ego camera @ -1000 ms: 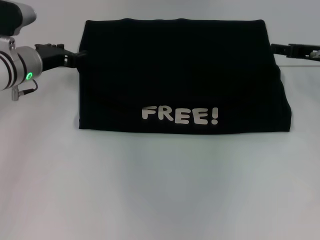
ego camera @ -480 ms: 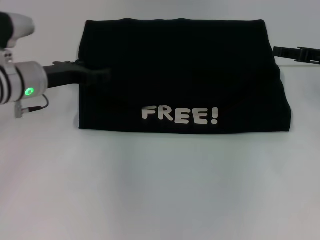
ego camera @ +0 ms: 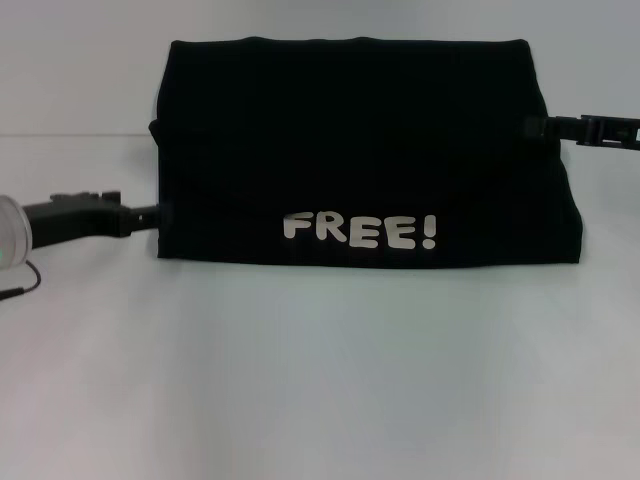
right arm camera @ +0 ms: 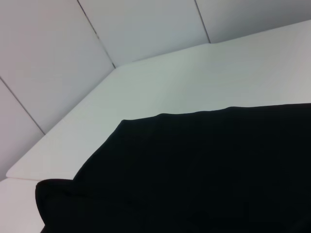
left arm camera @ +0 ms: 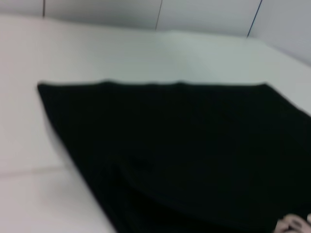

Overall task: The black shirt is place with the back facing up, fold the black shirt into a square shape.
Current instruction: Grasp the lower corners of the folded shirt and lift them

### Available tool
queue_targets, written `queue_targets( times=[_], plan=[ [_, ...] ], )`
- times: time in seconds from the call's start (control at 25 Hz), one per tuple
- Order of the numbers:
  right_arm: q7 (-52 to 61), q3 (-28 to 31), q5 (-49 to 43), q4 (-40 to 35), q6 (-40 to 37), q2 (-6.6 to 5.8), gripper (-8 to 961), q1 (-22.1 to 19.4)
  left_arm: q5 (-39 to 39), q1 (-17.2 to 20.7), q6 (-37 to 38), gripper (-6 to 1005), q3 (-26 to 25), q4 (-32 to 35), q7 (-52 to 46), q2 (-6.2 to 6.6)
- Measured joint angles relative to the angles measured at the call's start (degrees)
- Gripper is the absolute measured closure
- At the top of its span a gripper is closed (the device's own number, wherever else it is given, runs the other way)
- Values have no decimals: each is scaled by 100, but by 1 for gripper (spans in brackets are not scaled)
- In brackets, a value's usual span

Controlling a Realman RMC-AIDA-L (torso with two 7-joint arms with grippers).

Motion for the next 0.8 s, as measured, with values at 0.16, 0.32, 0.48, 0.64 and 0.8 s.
queue_targets(
  times=[0.16,0.32,0.48,0.64,0.8],
  plan=[
    [0,-62,-4,-11,71,20,313,24,321,-111,-142,122,31,-321,-395,14],
    [-1,-70,-4,-29,101,24,313,26,383,-246,-288,133,41,-642,-725,39],
    [-2,-70,16,-49,121,26,313,21,397,-368,-546,144,47,-880,-887,35],
    [-2,-69,7,-49,139,27,313,24,399,-458,-869,155,49,-1084,-884,39],
    [-2,-89,-2,-49,147,34,313,35,409,-570,-1063,166,52,-1273,-852,49]
  ],
)
